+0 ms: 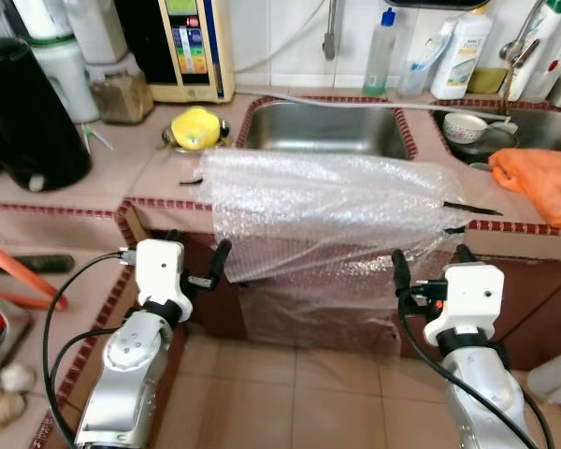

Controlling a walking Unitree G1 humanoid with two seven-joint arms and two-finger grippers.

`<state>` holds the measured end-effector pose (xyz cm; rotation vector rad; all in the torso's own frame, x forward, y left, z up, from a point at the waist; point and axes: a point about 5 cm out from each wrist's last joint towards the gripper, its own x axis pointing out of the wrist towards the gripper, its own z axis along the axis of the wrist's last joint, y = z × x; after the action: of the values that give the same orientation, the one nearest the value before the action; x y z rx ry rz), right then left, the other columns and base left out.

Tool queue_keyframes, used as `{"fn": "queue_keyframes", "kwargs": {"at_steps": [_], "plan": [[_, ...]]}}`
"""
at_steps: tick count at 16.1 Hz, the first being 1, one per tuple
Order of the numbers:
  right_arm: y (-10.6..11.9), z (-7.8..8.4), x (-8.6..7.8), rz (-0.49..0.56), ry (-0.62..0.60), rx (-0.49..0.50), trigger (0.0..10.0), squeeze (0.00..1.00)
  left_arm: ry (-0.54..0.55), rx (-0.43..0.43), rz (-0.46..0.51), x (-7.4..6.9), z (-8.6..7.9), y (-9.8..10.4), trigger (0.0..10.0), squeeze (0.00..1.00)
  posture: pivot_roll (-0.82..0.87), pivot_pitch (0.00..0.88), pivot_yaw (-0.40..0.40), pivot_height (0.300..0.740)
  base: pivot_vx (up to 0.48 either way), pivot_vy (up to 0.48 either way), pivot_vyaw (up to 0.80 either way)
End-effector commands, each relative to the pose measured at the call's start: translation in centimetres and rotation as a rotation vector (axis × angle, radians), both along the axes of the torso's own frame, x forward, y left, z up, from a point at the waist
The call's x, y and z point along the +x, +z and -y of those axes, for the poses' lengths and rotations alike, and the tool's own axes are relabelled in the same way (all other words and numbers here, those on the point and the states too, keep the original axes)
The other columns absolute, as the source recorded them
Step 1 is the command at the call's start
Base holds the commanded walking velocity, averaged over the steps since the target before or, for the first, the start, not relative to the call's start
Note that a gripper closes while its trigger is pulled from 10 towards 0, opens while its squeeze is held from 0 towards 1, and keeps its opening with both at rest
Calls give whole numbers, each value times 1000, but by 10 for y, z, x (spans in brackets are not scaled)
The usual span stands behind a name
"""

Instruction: Kitchen organization

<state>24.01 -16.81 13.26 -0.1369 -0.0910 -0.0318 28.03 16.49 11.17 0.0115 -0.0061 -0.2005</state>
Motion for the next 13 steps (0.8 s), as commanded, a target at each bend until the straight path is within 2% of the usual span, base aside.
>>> {"fn": "queue_keyframes", "kwargs": {"at_steps": [1, 3, 5, 7, 10, 12, 13], "plan": [[3, -3, 0, 16, 18, -3, 10000, 0, 5, 12, -5, -1, -3, 0, 10000, 0, -34, 54, 43, 740, 0, -480, 0], [5, -5, 0, 28, 22, 1, 10000, 0, 23, 2, -1, 0, -4, 1, 10000, 0, -31, 53, 46, 740, 0, 0, 0], [5, -6, 0, 33, 23, 4, 10000, 0, 70, 43, 9, 2, -8, 3, 10000, 0, -31, 53, 50, 740, 0, 0, 0], [7, -7, 0, 46, 25, -21, 10000, 0, 80, 48, 26, 5, -9, 6, 10000, 0, -30, 57, 50, 740, 0, 0, 0], [7, -7, 0, 48, 22, -18, 10000, 0, 83, 49, 36, 4, -7, 7, 10000, 0, -30, 57, 52, 740, 0, 0, 694], [7, -6, 0, 50, 18, -5, 10000, 0, 109, 46, 65, 5, -8, 11, 10000, 0, -27, 57, 51, 740, 0, 0, 0], [9, -6, 0, 56, 16, 1, 10000, 0, 81, 31, 66, 6, -6, 13, 10000, 0, -25, 59, 49, 740, 0, 0, 0]]}}
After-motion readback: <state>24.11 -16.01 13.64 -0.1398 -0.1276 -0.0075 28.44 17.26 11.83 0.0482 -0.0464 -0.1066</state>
